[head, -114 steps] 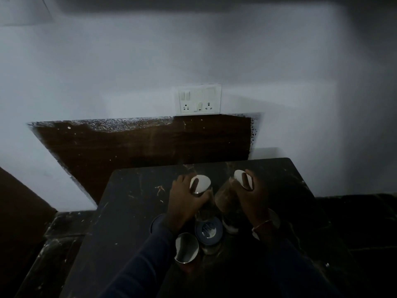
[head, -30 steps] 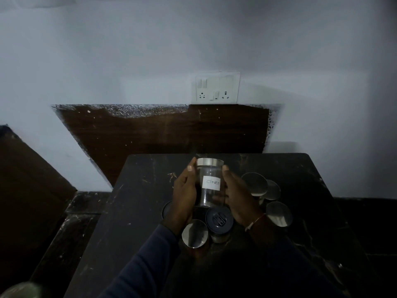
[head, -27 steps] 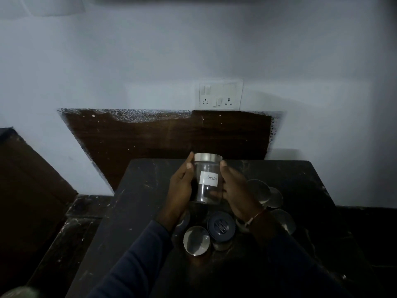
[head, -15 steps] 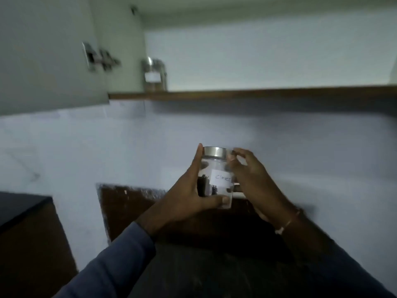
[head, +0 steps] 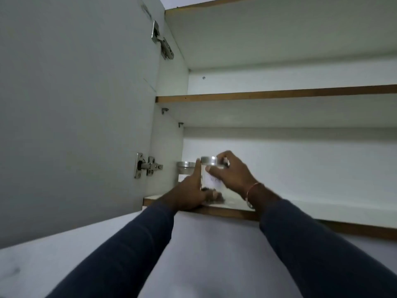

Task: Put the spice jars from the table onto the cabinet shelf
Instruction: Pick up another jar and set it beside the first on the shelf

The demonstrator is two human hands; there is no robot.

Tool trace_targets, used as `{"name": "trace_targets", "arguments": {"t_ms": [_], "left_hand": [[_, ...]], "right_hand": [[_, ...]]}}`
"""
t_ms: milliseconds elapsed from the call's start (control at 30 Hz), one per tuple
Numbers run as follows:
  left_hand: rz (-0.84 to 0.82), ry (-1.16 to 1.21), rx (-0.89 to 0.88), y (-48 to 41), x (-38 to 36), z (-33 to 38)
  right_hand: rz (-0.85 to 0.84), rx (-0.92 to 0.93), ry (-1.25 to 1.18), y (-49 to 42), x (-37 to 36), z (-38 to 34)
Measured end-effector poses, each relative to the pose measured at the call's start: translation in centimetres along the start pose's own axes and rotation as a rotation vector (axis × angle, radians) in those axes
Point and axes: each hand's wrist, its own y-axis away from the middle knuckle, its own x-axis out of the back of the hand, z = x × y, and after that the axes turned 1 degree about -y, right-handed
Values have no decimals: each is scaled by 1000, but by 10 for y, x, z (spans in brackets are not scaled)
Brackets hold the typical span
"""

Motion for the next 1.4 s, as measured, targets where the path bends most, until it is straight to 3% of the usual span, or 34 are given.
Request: {"name": "trace_targets", "arguments": {"t_ms": [100,233,500,633,733,933,1133,1267,1400], "left_hand": [[-88,-197,116,-15,-4,-13],[-400,-380,196,-30,-8,-12],[-369,-247,254,-40,-10,-15],[-336,-189,264,-41,-12,-16],[-361,-268,195,-43,-12,-20],[-387,-382,112,-42,-10,-21],[-259,-404,97,-47,-12,-34],[12,-288,86,-38,-12,-35],[239,-194,-19,-26,-10,-35]], "right_hand": [[-24,-50,111,-23,-20,29],[-130,-111,367,-64,-30,50],[-355,-233,890,-125,-56,54],[-375,-214,872,-128,-59,55],[-362,-173,778,-122,-61,61],[-300,-116,812,-126,-63,71],[-283,-143,799,-130,-65,76],[-251,-160,812,-114,-57,64],[-86,47,903,-84,-39,35]]}}
